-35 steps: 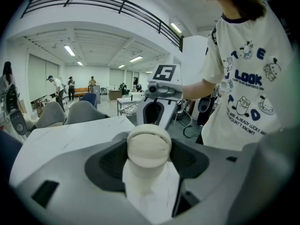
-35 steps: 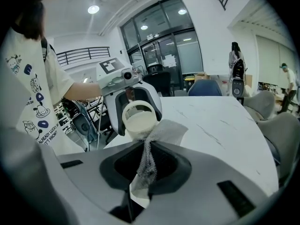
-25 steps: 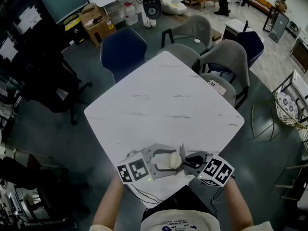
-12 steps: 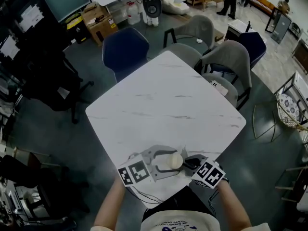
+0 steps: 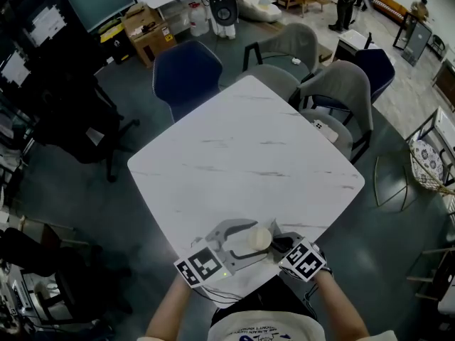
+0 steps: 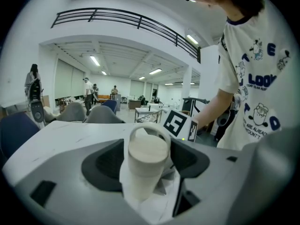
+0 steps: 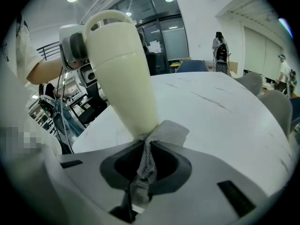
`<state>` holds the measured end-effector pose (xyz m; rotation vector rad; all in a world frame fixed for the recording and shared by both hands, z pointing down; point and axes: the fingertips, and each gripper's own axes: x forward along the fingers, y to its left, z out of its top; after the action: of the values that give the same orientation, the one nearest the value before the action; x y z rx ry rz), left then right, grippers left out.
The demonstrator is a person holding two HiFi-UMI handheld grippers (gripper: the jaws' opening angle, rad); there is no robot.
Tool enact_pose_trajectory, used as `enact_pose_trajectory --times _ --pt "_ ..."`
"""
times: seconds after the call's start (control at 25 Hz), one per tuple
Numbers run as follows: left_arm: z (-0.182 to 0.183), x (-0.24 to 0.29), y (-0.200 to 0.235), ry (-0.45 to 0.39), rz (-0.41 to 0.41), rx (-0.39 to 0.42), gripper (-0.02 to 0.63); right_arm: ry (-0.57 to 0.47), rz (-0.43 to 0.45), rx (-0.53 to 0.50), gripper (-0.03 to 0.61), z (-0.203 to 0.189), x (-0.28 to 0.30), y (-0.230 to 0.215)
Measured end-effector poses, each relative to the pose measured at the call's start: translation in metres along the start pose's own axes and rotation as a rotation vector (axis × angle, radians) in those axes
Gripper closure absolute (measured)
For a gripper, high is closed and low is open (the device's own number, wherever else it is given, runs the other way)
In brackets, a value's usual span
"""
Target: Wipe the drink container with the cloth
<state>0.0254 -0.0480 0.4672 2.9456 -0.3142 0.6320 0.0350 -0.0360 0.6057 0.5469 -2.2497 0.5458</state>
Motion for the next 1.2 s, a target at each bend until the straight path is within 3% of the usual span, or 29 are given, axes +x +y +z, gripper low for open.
enact_pose_trajectory --times 0.76,0.96,1.2 --pt "-0.002 -0.001 0.006 -0.105 0.382 -0.185 0.324 0.016 -0.016 0.039 0.532 -0.010 0.011 -0.005" --pt "-0.002 -0.004 0.008 -0.123 0.410 -0.203 0.334 0.015 -0.017 0.040 0.532 -0.009 0.011 -0.005" --pt "-0.003 -0.003 0.007 -0.115 0.367 -0.179 0.337 0.006 -0.007 0.028 0.532 -0.003 0.004 -0.002"
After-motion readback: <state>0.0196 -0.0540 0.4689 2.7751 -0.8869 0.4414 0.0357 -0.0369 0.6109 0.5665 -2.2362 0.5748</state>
